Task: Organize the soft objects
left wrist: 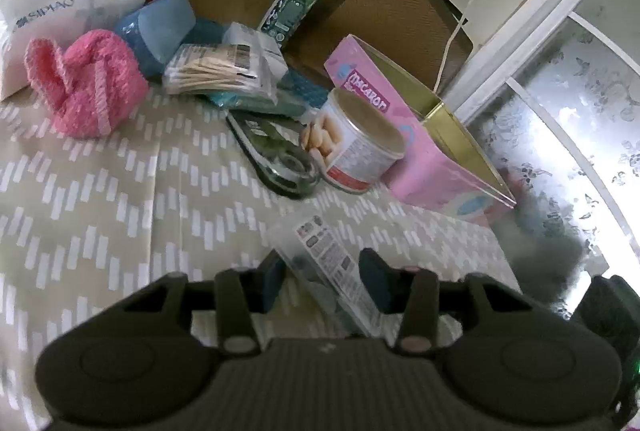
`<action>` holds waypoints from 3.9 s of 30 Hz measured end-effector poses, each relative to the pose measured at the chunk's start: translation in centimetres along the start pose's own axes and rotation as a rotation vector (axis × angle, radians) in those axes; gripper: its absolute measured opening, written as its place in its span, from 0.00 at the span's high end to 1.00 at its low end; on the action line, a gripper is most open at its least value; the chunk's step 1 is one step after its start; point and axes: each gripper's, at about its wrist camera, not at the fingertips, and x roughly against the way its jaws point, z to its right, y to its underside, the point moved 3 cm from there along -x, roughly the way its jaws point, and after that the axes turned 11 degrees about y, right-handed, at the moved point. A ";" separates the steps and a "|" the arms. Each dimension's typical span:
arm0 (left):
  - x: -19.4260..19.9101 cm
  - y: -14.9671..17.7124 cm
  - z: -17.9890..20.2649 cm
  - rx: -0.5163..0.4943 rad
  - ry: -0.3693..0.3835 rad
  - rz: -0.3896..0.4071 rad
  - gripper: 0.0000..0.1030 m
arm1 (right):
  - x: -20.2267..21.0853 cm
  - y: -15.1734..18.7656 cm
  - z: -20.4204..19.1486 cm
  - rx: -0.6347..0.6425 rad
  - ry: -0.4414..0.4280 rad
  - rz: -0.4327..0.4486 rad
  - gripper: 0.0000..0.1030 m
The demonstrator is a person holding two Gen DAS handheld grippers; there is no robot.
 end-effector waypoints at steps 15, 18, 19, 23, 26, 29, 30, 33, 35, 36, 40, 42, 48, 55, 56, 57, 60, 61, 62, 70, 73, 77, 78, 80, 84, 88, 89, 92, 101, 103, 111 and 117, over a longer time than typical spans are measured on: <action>-5.6 -7.3 11.3 -0.333 0.141 -0.002 0.78 | 4.4 -2.7 4.4 -0.015 0.214 0.285 0.43; -9.6 -9.1 13.8 -0.399 0.137 -0.006 0.76 | 4.2 -4.3 7.6 -0.037 0.321 0.331 0.43; -11.0 -9.7 14.4 -0.407 0.128 -0.009 0.73 | 3.9 -4.8 8.7 -0.046 0.354 0.336 0.43; -14.7 -10.3 14.5 -0.409 0.035 -0.015 0.61 | 1.7 -6.0 12.2 -0.073 0.483 0.318 0.42; -12.7 -9.4 13.8 -0.395 0.083 -0.006 0.61 | 1.7 -5.7 13.6 -0.134 0.494 0.290 0.42; -8.4 -7.9 12.7 -0.422 0.099 0.051 0.57 | 3.3 -4.8 13.2 -0.178 0.438 0.310 0.42; -6.7 -7.3 11.9 -0.420 0.103 0.063 0.57 | 3.8 -4.5 12.9 -0.183 0.424 0.321 0.42; -1.6 -5.1 8.5 -0.377 0.099 0.081 0.57 | 4.4 -4.1 11.2 -0.198 0.338 0.336 0.42; 1.5 -3.4 5.6 -0.341 0.029 0.089 0.57 | 4.0 -4.4 9.1 -0.177 0.270 0.321 0.42; 3.0 -2.7 4.0 -0.317 -0.026 0.096 0.57 | 3.8 -4.6 8.0 -0.154 0.238 0.310 0.43; 9.1 -1.3 -2.4 -0.161 -0.196 0.181 0.57 | 1.9 -5.8 3.2 -0.051 0.087 0.243 0.49; 11.3 -1.2 -4.5 -0.139 -0.324 0.247 0.57 | 0.2 -6.3 0.7 -0.006 0.023 0.199 0.49; 14.0 -1.0 -8.1 -0.031 -0.330 0.384 0.55 | -6.3 -8.3 -6.4 0.104 -0.112 0.067 0.48; 14.5 -0.8 -7.6 -0.052 -0.293 0.436 0.50 | -12.3 -9.1 -9.9 0.117 -0.149 -0.060 0.38; 14.7 -0.7 -7.6 -0.052 -0.290 0.440 0.50 | -12.9 -8.9 -10.0 0.107 -0.154 -0.087 0.39; 14.6 -0.9 -7.8 -0.051 -0.286 0.443 0.50 | -13.2 -8.8 -10.0 0.095 -0.151 -0.103 0.47; 14.8 -0.8 -7.8 -0.041 -0.275 0.455 0.47 | -11.4 -8.4 -9.8 0.095 -0.154 -0.089 0.51; 14.8 -0.6 -7.8 -0.036 -0.275 0.458 0.47 | -10.5 -8.2 -9.7 0.106 -0.151 -0.074 0.51; 14.8 -0.7 -7.8 -0.032 -0.266 0.453 0.46 | -9.1 -7.8 -9.5 0.130 -0.145 -0.052 0.51; 10.0 -0.1 -2.6 -0.035 0.064 0.211 0.34 | -1.0 -2.7 -7.0 0.271 -0.014 0.006 0.50; 6.4 0.2 0.4 -0.094 0.107 0.096 0.28 | 0.1 -1.5 -6.3 0.249 0.019 0.007 0.50; 2.0 0.7 1.5 -0.068 0.079 -0.023 0.48 | 0.4 -0.6 -4.9 0.177 0.025 0.009 0.50; 1.4 0.6 1.8 -0.066 0.086 -0.028 0.48 | 0.6 -0.5 -4.5 0.163 0.038 0.018 0.50; 0.4 -0.2 3.0 -0.080 0.107 -0.036 0.49 | 1.2 -0.4 -3.6 0.149 0.074 0.049 0.50; -2.3 -2.6 7.3 -0.194 0.136 -0.044 0.49 | 3.1 -1.2 -0.2 0.076 0.133 0.150 0.50; -7.0 -5.5 12.2 -0.317 0.166 -0.057 0.48 | 4.6 -2.8 3.8 0.049 0.264 0.269 0.50; -8.7 -6.4 13.3 -0.334 0.176 -0.061 0.48 | 4.8 -3.2 5.1 0.038 0.300 0.291 0.50; -12.9 -8.1 15.9 -0.338 0.193 -0.066 0.40 | 4.8 -4.5 9.4 -0.015 0.399 0.329 0.50; -15.5 -7.8 15.7 -0.333 0.132 -0.029 0.30 | 1.8 -5.4 19.9 -0.115 0.666 0.258 0.32; -13.8 -6.9 14.8 -0.338 0.132 -0.024 0.30 | 2.8 -4.9 20.3 -0.165 0.637 0.280 0.32; -2.9 -2.5 8.7 -0.336 0.080 0.043 0.30 | 5.6 -4.2 14.7 -0.195 0.444 0.377 0.42; 4.9 -1.4 0.2 -0.281 -0.265 0.189 0.30 | 3.6 -6.2 5.6 -0.013 0.218 0.322 0.53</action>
